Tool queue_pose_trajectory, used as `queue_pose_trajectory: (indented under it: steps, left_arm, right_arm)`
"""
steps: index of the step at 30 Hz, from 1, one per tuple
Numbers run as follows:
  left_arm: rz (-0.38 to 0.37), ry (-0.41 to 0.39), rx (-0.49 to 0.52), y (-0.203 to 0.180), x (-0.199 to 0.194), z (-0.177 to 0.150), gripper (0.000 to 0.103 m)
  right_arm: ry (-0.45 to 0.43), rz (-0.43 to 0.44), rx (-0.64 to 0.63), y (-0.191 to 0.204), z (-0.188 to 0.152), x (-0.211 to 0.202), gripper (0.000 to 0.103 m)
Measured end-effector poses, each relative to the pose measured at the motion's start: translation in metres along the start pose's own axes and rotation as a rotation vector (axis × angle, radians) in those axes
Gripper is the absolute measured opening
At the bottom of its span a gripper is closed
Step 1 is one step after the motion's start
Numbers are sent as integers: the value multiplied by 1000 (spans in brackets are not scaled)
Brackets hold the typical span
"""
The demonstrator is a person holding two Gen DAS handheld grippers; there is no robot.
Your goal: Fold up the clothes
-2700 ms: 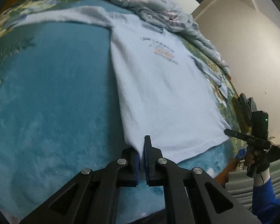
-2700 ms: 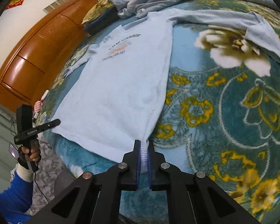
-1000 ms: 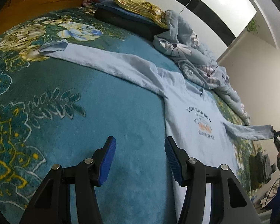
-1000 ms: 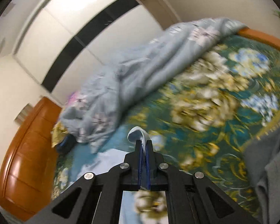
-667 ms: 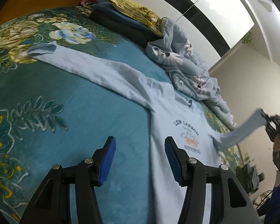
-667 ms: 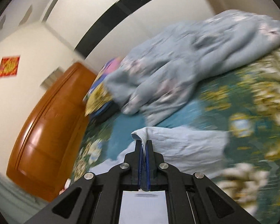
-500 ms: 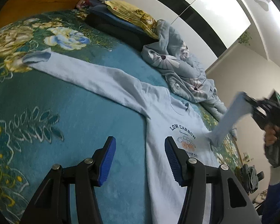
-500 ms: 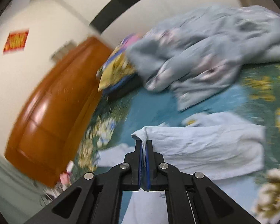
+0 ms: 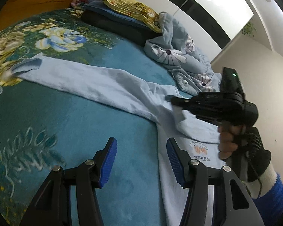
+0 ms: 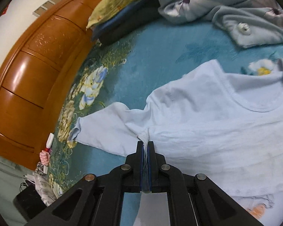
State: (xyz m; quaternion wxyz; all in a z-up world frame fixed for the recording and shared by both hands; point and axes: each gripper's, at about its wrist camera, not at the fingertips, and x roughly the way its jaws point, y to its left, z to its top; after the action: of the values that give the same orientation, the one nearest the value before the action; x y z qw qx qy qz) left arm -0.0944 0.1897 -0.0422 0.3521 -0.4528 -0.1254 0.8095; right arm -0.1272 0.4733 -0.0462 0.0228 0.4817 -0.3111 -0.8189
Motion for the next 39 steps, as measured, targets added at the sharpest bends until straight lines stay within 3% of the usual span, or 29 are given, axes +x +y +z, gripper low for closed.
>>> queue_pose_trajectory:
  steps: [4, 11, 12, 13, 14, 16, 20, 22, 25, 31, 32, 33, 35, 39]
  left_arm:
    - [9, 26, 11, -4, 16, 5, 56]
    - [40, 33, -88, 20, 23, 9, 56]
    - [52, 29, -100, 25, 20, 9, 56]
    - [68, 20, -111, 32, 16, 11, 56]
    - [92, -4, -122, 41, 7, 14, 56]
    - [162, -57, -148, 60, -10, 20, 56]
    - [399, -166, -195, 108, -42, 39, 56]
    - [491, -163, -167, 125, -46, 52, 56]
    - [609, -111, -27, 135, -31, 70, 56]
    - [650, -56, 84, 155, -8, 87, 56]
    - [653, -51, 96, 157, -6, 88, 52]
    - [648, -47, 92, 160, -4, 90, 47]
    - [587, -35, 65, 164, -4, 92, 8]
    - [473, -52, 11, 160, -14, 93, 4]
  right_arm:
    - [25, -28, -19, 4, 3, 19, 4]
    - [51, -44, -73, 6, -2, 30, 10]
    - [51, -34, -84, 7, -3, 28, 14]
    - [55, -11, -88, 7, -3, 25, 31]
    - [54, 40, -84, 8, -4, 18, 53]
    - [17, 100, -105, 13, -7, -1, 61]
    - [-81, 61, -216, 15, -19, -55, 66]
    - [-103, 8, -237, 4, -27, -77, 66]
    - [-112, -39, -209, -20, -33, -96, 66]
    - [-103, -102, -128, -72, -43, -113, 66]
    - [-97, -105, -112, -79, -44, -113, 66]
    - [-96, -108, -101, -84, -45, -113, 66]
    - [-99, -105, -85, -89, -47, -111, 66]
    - [-95, -90, -70, -93, -51, -109, 66]
